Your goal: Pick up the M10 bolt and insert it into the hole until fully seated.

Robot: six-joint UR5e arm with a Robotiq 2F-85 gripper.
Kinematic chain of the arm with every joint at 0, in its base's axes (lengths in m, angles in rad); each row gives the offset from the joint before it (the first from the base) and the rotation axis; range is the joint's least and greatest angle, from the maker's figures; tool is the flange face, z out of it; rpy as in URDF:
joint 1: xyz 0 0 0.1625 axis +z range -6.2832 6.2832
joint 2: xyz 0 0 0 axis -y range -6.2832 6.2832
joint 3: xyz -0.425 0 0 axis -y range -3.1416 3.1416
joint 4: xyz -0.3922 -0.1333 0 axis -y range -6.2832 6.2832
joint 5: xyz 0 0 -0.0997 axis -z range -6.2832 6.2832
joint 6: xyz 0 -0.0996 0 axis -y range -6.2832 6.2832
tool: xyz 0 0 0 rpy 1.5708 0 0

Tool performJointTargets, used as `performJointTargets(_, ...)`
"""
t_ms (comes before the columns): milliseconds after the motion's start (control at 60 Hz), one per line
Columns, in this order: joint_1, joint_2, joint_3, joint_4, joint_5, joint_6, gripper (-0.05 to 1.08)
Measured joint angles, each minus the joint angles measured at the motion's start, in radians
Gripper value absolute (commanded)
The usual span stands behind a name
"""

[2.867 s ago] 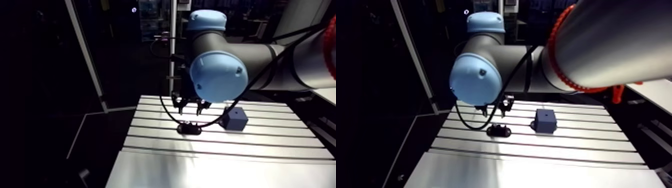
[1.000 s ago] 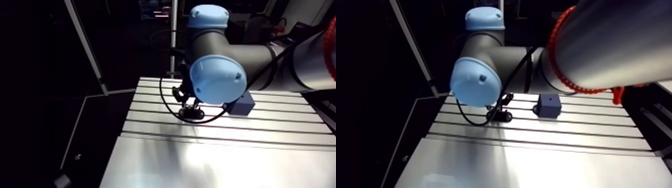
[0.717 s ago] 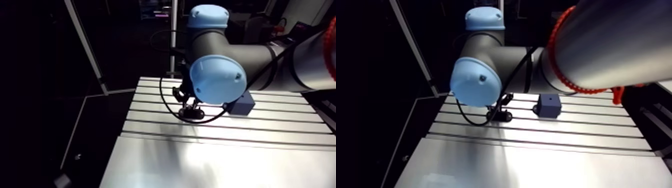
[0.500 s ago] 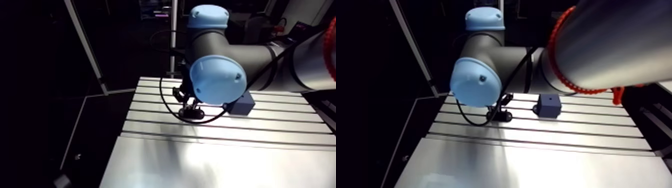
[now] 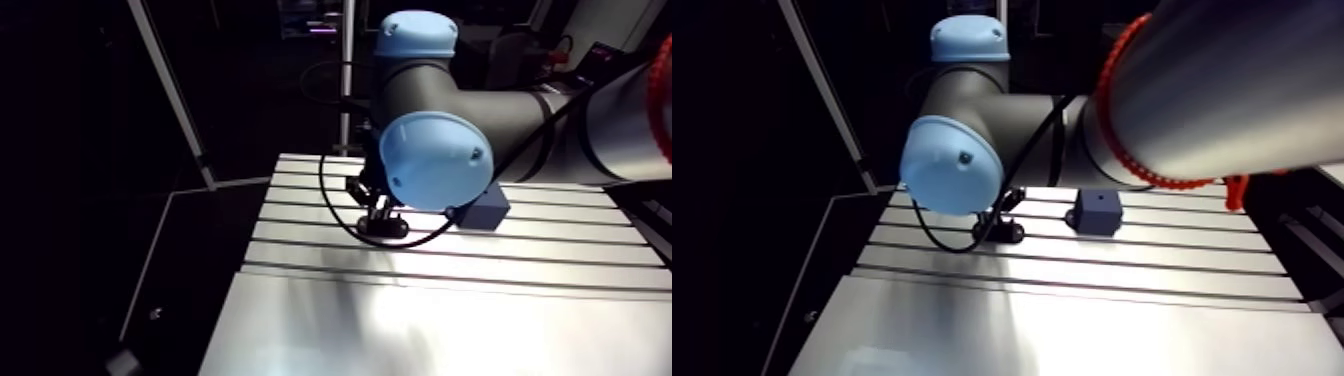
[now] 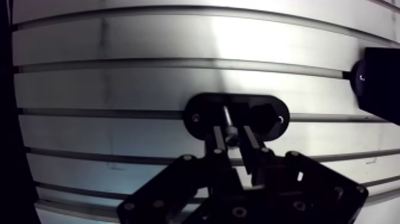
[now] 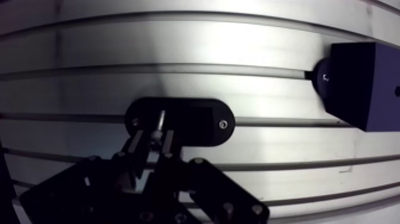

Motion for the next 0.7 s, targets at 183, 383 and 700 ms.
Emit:
performJointTargets(183,0.000,0.003,-0.001,0.000,0.000,-0.001,0.80)
performJointTargets(383,-0.001,0.003,-0.004,0.001,0.000,-0.002,0.83)
performJointTargets(700,-0.002,-0.034,-0.026,0.024,-0.004,-0.005,0.95)
